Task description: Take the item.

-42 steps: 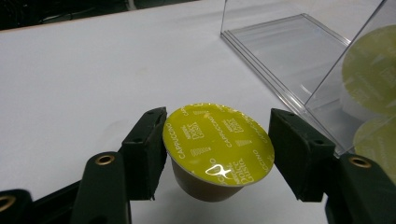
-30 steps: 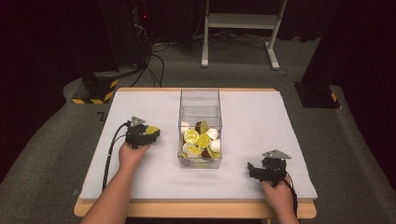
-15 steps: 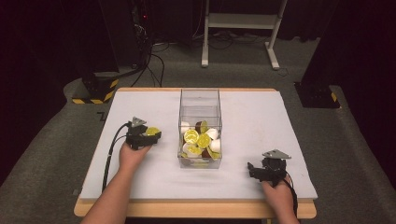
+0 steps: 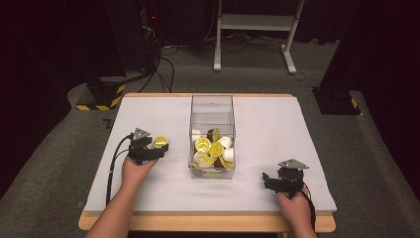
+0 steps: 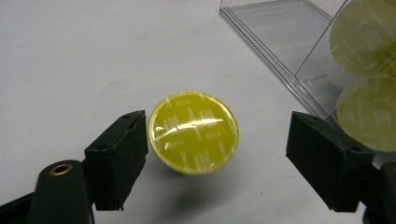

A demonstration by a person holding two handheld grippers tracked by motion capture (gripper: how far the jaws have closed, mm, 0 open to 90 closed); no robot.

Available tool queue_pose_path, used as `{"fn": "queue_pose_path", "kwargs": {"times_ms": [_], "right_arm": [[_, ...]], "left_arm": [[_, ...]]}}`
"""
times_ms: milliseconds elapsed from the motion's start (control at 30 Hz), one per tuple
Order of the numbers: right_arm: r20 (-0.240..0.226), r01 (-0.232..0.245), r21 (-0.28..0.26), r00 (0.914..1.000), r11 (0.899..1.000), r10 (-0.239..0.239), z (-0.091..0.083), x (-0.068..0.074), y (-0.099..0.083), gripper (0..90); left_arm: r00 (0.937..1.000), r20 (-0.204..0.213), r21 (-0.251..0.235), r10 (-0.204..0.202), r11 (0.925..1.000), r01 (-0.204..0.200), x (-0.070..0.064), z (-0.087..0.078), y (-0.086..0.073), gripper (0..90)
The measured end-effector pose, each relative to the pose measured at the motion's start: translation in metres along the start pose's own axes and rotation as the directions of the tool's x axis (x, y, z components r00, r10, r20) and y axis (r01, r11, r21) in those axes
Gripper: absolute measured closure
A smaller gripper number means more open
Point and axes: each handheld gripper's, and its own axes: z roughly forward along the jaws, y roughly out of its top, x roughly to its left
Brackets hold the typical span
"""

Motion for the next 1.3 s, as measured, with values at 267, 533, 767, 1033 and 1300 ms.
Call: {"fn": "queue_pose_path", "kwargs": {"times_ms": [267,533,767,1033,1300], "right_arm": [[0.0,0.0,0.0,1.0,1.0,0.0,0.0,0.0,0.0,11.2],[0.0,-0.001,0.001,1.0,1.0,0.001,0.0,0.0,0.0,11.1],[-0.001,-0.001,0.0,1.0,1.0,0.001,0.0,0.0,0.0,11.1],[-0.002,-0.002,0.0,1.0,1.0,0.002,0.0,0.0,0.0,11.0],[-0.001,0.0,0.0,1.0,1.0,0.0,0.0,0.0,0.0,11.1]], "left_arm": [[0.9999,0.015,0.017,0.002,0.9998,-0.002,0.004,-0.022,-0.011,24.6],[0.9985,0.053,0.037,0.013,0.9992,-0.015,0.006,-0.044,-0.024,29.1],[0.9967,0.048,0.069,0.066,0.9953,-0.069,0.009,-0.062,-0.041,29.3],[0.9878,-0.022,0.098,0.154,0.9836,-0.152,0.019,-0.069,-0.063,19.3],[0.9906,-0.04,0.098,0.131,0.9872,-0.126,0.019,-0.067,-0.064,16.3]]}}
